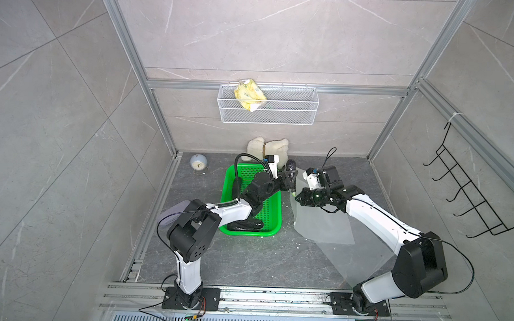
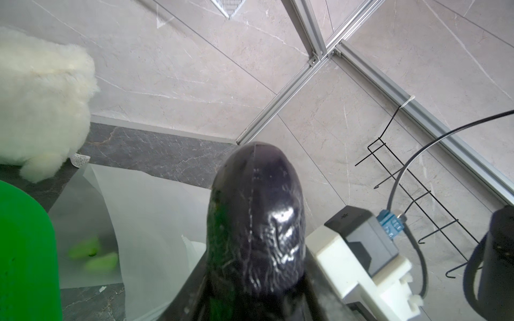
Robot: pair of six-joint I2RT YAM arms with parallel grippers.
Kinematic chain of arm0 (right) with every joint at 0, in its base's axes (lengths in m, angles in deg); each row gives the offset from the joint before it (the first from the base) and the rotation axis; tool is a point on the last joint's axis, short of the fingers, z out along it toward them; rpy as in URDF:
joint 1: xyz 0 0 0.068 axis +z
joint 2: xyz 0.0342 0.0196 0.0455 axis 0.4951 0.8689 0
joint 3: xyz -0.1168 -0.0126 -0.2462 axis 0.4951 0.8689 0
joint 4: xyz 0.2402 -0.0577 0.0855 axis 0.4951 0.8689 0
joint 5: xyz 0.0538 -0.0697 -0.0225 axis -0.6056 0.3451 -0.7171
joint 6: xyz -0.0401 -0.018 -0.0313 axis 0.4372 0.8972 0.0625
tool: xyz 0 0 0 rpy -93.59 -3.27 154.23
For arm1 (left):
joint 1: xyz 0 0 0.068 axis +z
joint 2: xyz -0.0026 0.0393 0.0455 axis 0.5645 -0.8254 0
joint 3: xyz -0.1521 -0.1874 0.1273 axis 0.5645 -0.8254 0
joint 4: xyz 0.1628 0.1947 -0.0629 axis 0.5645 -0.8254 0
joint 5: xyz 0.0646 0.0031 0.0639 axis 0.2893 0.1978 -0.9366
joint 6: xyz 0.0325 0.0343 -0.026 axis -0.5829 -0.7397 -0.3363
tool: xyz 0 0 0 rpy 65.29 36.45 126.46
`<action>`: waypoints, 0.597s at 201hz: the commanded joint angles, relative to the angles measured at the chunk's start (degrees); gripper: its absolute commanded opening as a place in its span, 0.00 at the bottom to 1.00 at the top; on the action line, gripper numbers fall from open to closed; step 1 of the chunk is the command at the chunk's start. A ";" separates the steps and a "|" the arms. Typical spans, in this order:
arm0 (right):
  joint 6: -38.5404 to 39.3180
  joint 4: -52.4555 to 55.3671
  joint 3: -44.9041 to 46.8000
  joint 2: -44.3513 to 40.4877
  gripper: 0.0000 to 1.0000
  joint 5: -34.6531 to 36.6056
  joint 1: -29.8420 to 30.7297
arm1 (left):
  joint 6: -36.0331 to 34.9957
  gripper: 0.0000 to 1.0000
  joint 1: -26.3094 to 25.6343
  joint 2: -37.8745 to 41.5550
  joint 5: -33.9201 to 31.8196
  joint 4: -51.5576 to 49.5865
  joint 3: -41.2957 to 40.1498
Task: Place the eggplant in a zip-top bag and seal the zipper
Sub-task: Place the eggplant in the zipper food storage bag.
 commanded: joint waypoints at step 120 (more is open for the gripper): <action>-2.72 -1.76 0.49 -5.11 0.00 -5.24 -4.14 | -2.94 0.25 -3.81 -1.24 -0.48 6.50 -4.78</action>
